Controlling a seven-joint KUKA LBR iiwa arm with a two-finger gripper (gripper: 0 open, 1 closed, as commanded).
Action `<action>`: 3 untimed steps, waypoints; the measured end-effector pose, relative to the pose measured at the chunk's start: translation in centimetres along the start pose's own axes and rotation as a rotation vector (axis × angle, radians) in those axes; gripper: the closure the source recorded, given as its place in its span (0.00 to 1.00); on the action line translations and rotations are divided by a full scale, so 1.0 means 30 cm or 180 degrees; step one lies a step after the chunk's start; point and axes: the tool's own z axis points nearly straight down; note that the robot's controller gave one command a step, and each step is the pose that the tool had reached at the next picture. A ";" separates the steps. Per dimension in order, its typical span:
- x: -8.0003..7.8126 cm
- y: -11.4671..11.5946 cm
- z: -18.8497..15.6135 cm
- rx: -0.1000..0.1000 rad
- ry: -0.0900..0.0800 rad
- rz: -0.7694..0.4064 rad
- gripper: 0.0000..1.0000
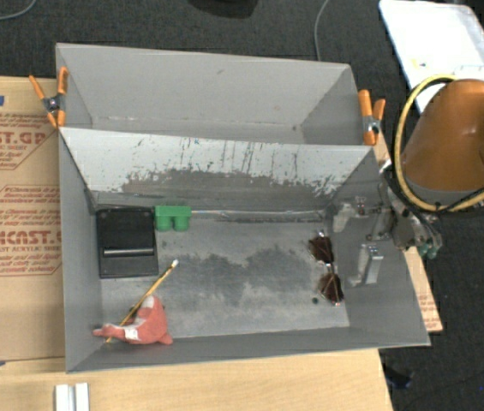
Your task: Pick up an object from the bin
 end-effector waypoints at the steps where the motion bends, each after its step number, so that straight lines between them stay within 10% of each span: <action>1: -0.006 0.002 -0.014 0.0004 -0.0024 -0.0006 0.00; 3: -0.082 -0.113 0.291 0.0003 -0.0058 -0.0034 0.00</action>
Offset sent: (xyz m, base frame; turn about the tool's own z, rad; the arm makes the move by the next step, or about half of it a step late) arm 0.0070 -0.0325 -0.0671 -0.0910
